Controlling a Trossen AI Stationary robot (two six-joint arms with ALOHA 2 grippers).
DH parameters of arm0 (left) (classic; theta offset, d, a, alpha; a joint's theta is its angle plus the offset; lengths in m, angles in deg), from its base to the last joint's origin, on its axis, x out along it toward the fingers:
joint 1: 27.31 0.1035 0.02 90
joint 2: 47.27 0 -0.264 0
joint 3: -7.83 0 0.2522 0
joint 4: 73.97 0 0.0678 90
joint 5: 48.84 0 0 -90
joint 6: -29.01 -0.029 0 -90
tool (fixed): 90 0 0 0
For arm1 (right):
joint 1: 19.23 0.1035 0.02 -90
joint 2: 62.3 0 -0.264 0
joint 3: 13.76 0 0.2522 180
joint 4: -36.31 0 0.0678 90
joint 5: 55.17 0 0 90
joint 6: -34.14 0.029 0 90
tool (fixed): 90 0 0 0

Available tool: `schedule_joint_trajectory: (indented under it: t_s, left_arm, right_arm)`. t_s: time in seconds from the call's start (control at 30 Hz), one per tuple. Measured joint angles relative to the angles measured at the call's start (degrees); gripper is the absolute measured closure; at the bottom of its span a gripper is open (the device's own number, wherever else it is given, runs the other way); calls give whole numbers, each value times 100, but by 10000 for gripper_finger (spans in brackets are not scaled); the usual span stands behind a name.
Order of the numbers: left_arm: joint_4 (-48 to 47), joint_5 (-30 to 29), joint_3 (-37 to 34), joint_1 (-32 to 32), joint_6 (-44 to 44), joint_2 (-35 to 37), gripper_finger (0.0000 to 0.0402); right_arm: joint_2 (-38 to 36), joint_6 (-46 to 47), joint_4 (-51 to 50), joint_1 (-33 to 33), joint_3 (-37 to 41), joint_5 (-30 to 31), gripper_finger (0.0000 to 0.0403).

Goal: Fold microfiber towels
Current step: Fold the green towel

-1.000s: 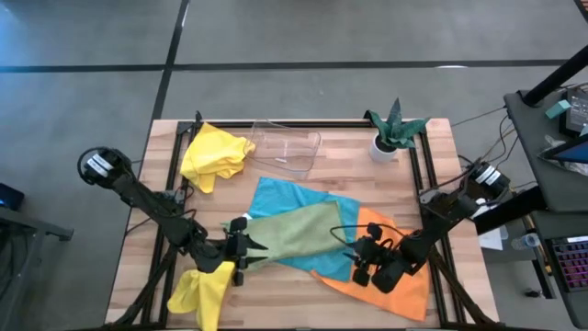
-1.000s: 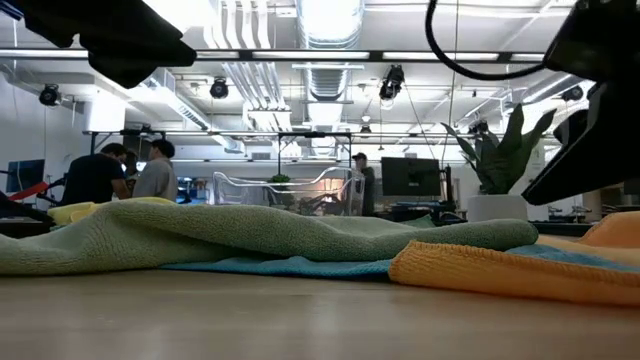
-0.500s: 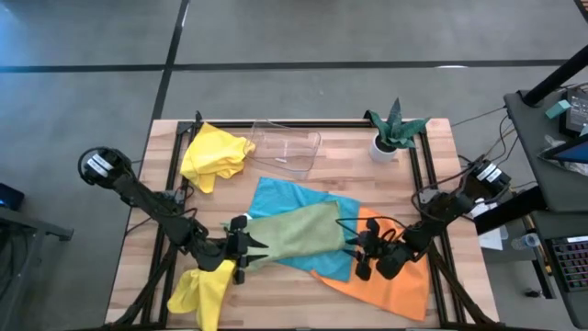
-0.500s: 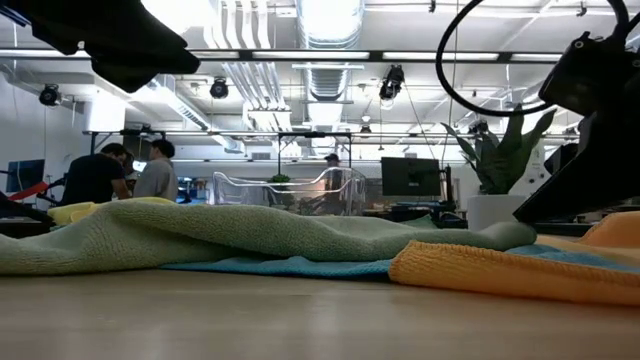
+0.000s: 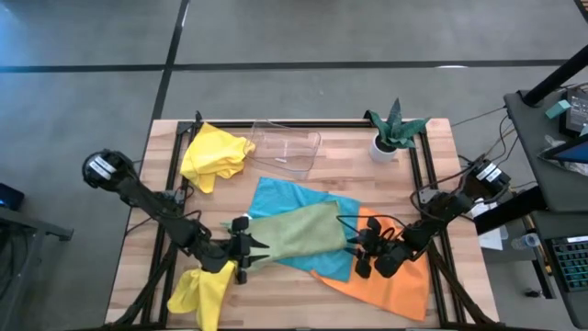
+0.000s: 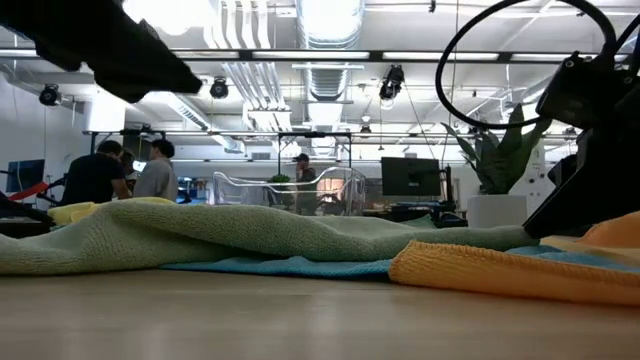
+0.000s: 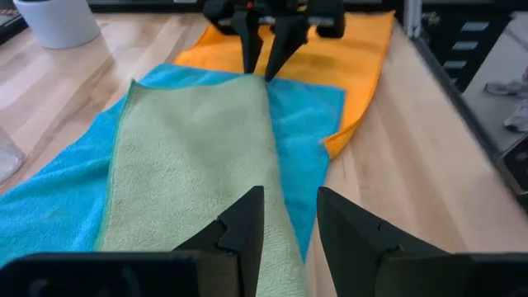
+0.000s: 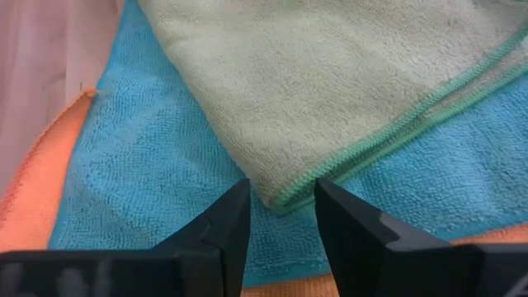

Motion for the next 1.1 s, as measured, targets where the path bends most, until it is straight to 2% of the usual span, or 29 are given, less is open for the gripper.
schedule_joint_trajectory:
  t_s: [0.67, 0.77, 0.93, 1.1]
  left_arm:
    - [202, 366, 39, 286, 26, -253, 303]
    - [204, 366, 39, 286, 26, -253, 303]
    - [204, 370, 39, 286, 26, -253, 303]
    - [204, 374, 37, 286, 26, -253, 303]
  right_arm:
    - [175, -265, 343, -177, -13, -307, 302]
    - [150, -421, 282, -177, -13, -306, 323]
    - [16, -550, 265, -177, -13, -304, 386]
    - [-172, -438, -31, -176, -13, -233, 394]
